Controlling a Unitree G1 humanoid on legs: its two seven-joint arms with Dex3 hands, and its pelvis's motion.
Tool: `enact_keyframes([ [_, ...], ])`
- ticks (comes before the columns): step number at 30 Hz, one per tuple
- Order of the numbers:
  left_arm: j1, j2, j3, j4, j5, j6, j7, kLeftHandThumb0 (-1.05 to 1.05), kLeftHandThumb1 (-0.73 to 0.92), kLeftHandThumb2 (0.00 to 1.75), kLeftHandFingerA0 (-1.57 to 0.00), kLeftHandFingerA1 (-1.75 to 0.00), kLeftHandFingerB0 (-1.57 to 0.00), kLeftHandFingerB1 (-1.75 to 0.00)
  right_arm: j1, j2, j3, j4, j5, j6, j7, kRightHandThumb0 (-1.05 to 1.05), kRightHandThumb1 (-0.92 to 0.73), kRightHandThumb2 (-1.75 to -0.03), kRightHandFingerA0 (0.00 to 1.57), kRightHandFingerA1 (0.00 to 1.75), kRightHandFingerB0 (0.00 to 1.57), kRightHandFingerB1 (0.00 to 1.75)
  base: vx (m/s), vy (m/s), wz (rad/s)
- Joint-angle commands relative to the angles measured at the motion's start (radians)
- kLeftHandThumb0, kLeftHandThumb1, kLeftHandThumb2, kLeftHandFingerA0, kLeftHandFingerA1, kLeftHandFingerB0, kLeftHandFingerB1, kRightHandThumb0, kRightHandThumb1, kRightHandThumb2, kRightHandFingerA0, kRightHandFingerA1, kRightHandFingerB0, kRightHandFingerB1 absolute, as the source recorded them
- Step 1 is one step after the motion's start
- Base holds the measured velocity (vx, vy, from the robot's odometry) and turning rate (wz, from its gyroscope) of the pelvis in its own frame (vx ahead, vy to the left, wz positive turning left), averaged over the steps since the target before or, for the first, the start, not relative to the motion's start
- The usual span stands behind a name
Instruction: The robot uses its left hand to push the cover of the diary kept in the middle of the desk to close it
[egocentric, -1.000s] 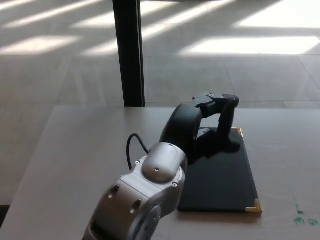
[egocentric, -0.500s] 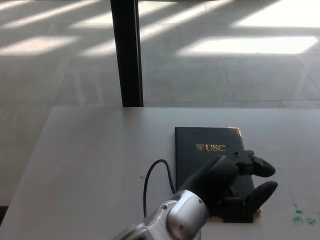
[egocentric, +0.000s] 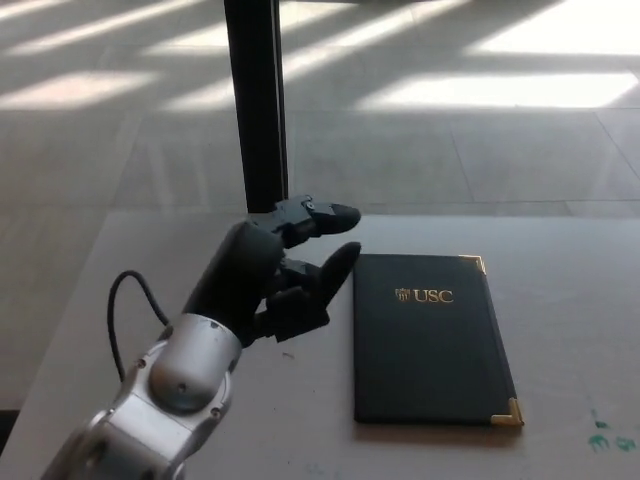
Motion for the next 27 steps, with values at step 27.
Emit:
enact_keyframes([
  [27,0.373,-0.075,1.172,0.855,-0.244,-0.46,0.24,-0.91,0.92,0.72,-0.52,-0.86,-0.38,-0.72,0.012,-0.027,-0.023,0.018,0.016,-0.016,0.001,-1.04,-0.73,-0.86,0.6,0.97,0.39,0.54,0.0,0.0,0.0],
])
